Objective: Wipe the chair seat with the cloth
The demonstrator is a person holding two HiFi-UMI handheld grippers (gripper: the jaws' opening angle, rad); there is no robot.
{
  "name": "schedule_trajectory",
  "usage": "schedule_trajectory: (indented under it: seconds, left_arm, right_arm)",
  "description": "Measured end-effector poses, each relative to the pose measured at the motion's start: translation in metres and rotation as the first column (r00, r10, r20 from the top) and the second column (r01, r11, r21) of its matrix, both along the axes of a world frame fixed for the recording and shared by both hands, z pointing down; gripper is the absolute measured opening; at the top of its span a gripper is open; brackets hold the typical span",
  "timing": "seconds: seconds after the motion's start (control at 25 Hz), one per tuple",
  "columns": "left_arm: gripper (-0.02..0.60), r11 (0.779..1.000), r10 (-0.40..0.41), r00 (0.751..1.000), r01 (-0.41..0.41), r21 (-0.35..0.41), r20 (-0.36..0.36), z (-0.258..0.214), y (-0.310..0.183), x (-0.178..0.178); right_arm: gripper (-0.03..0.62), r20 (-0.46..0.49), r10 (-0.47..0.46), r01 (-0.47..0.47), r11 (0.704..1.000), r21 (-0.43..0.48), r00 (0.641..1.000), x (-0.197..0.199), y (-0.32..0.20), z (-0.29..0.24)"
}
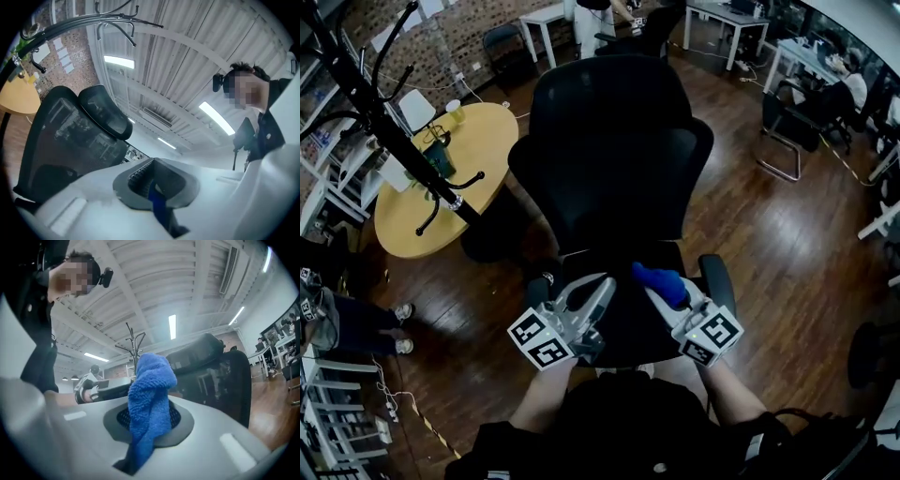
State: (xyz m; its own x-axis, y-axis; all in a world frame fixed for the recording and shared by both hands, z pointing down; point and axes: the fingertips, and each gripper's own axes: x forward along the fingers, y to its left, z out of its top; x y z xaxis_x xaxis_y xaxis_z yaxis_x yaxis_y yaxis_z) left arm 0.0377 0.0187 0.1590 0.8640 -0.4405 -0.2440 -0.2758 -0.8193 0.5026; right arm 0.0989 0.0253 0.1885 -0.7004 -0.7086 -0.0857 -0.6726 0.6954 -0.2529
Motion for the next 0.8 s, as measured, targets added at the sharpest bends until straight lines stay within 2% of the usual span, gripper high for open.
schedule_trajectory:
  seconds: [0.12,0.28,0.52,0.68,0.8]
  left_arm:
    - [-0.006,1.000,0.001,1.000,-0.001,-0.001,-0.004,-0.001,0.014,0.005]
    - [-0.006,0.999,-0.021,1.000,0.021,-0.024,0.014,0.018,0.036,0.014]
    - [-0.006,0.992,-0.099,0.995,0.100,-0.071,0.012,0.035,0.064,-0.016]
    - [-0.006,0.996,-0.070,0.997,0.071,-0.058,0.010,0.034,0.093,-0.027]
    - [-0.006,0.999,-0.038,0.999,0.037,-0.023,-0.032,0.023,0.122,-0.028]
  right_arm:
    - [0.037,0.010,-0.005,0.005,1.000,0.024,1.000,0.002,0.009,-0.006]
    - [0.037,0.065,-0.025,0.025,1.000,0.007,0.998,0.013,0.025,0.001]
    - [0.037,0.082,-0.067,0.067,0.998,0.003,0.994,-0.002,0.049,0.008]
    - [0.037,0.093,-0.049,0.046,0.998,0.034,0.994,-0.006,0.085,-0.003]
    - [0.037,0.094,-0.010,0.005,0.999,0.051,0.995,-0.002,0.120,-0.011]
